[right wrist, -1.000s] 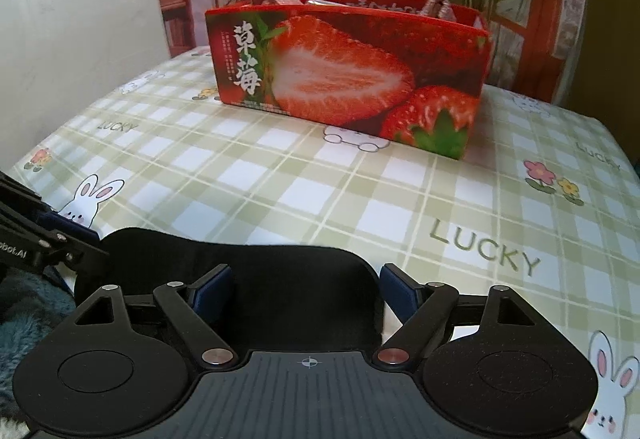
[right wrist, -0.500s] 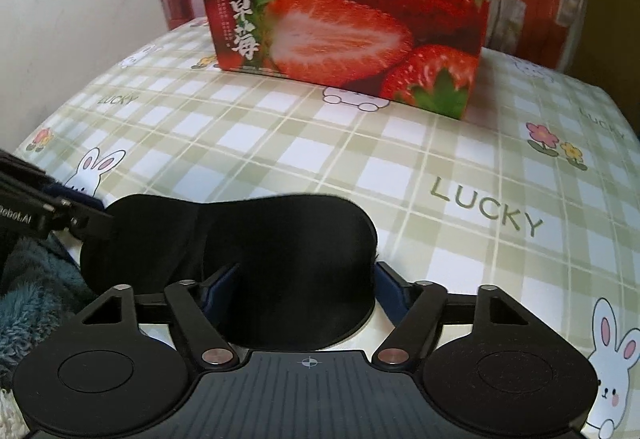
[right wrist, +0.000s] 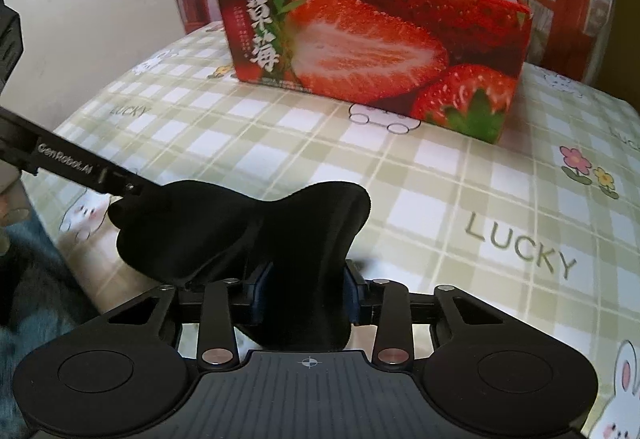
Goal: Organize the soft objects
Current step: 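Close the left tool on the black eye mask and lift it, then carry the eye mask into the red box and open the left tool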
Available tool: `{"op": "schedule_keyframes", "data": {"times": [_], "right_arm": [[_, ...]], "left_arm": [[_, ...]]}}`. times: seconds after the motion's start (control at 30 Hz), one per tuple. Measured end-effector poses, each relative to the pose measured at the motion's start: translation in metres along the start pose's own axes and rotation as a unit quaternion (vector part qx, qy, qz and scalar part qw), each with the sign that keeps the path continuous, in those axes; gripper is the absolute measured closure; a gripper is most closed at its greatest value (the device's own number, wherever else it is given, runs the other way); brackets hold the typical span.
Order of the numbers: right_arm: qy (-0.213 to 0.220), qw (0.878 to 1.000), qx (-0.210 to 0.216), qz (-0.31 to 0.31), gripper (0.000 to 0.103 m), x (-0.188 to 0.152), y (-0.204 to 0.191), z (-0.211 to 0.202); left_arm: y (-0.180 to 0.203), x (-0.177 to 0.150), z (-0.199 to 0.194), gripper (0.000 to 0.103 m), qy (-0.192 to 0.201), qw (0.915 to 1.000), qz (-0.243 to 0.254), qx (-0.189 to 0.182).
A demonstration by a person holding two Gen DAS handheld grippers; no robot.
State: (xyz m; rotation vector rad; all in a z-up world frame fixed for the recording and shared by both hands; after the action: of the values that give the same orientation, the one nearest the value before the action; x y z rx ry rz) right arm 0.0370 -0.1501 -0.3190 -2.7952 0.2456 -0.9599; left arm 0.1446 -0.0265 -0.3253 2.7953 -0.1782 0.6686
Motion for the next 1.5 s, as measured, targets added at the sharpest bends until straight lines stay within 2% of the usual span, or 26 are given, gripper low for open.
{"op": "schedule_keyframes", "data": {"times": [0.13,0.33,0.4,0.57,0.83,1.13,1.23,1.37,1.4,1.47,1.5], "right_arm": [[0.009,1.0,-0.001,0.01,0.072,0.011,0.005,0.011],[0.039,0.999,0.0,0.017,0.072,0.005,0.007,0.012],[0.047,0.999,-0.001,0.021,0.072,0.002,0.008,0.011],[0.049,0.999,-0.008,0.017,0.072,0.002,0.005,0.012],[0.051,0.998,-0.009,0.02,0.072,0.0,0.005,0.01],[0.056,0.998,-0.004,0.03,0.072,-0.002,0.006,0.007],[0.058,0.998,-0.003,0.034,0.072,-0.003,0.006,0.007],[0.06,0.998,-0.001,0.037,0.073,-0.003,0.005,0.007],[0.06,0.997,0.001,0.038,0.072,-0.003,0.005,0.006],[0.062,0.997,0.007,0.042,0.071,-0.004,0.005,0.006],[0.063,0.997,0.007,0.044,0.065,-0.004,0.006,0.005]], "left_arm": [[-0.006,0.01,0.006,0.067,0.019,0.9996,-0.021,-0.001],[-0.015,0.0,-0.002,0.061,0.051,0.9967,-0.061,-0.019],[-0.019,-0.003,-0.009,0.054,0.061,0.9951,-0.073,-0.026],[-0.019,-0.001,-0.029,0.047,0.098,0.9938,-0.053,-0.002],[-0.011,-0.013,-0.011,0.045,0.049,0.9982,-0.034,0.0],[0.006,-0.018,-0.006,0.044,0.05,0.9986,-0.006,-0.014],[0.006,-0.02,-0.006,0.047,0.053,0.9984,-0.005,-0.02],[0.01,-0.021,-0.008,0.071,0.065,0.9972,0.003,-0.038],[0.009,-0.02,-0.009,0.075,0.068,0.9967,0.005,-0.044],[0.008,-0.021,-0.012,0.075,0.075,0.9958,0.005,-0.052],[0.008,-0.02,-0.013,0.075,0.078,0.9956,0.004,-0.053]]}}
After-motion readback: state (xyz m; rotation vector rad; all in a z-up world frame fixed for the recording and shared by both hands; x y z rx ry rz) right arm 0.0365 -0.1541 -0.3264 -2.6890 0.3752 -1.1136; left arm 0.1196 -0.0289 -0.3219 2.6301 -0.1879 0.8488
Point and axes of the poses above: each gripper's, at about its wrist camera, not at the fingertips, and z roughly the way its jaws point, y to its right, x to its top, the point moved 3 cm from there along z, roughly the way its jaws point, and after that the axes turned 3 degrees about x, right-handed, at the moved point
